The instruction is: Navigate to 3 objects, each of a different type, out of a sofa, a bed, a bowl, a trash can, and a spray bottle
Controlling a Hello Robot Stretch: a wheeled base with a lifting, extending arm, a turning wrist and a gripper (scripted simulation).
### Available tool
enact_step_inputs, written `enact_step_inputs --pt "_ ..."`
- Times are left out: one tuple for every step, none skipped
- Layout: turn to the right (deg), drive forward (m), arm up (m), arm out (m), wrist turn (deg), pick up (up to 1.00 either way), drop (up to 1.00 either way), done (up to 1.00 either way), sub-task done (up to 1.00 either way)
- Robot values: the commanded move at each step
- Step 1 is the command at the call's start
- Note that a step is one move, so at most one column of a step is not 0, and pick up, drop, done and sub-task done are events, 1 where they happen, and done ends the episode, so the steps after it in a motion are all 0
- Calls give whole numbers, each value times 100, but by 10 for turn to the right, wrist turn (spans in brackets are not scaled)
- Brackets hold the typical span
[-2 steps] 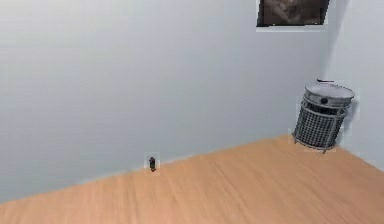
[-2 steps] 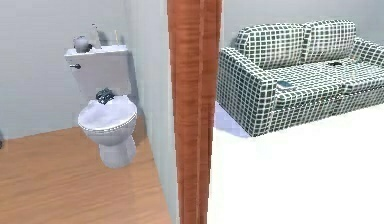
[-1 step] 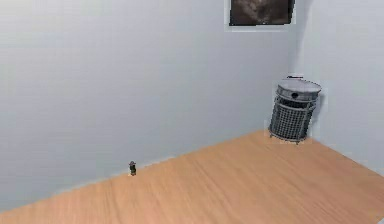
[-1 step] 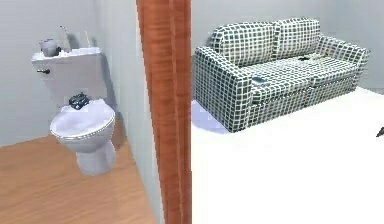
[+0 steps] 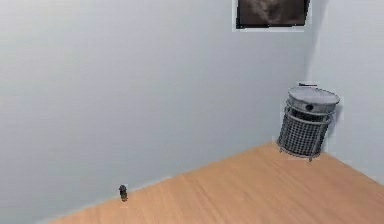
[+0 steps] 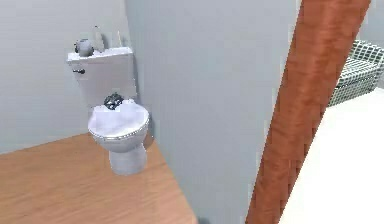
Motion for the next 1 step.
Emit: enact_step_inputs --pt "450 0 0 0 0 0 0 0 0"
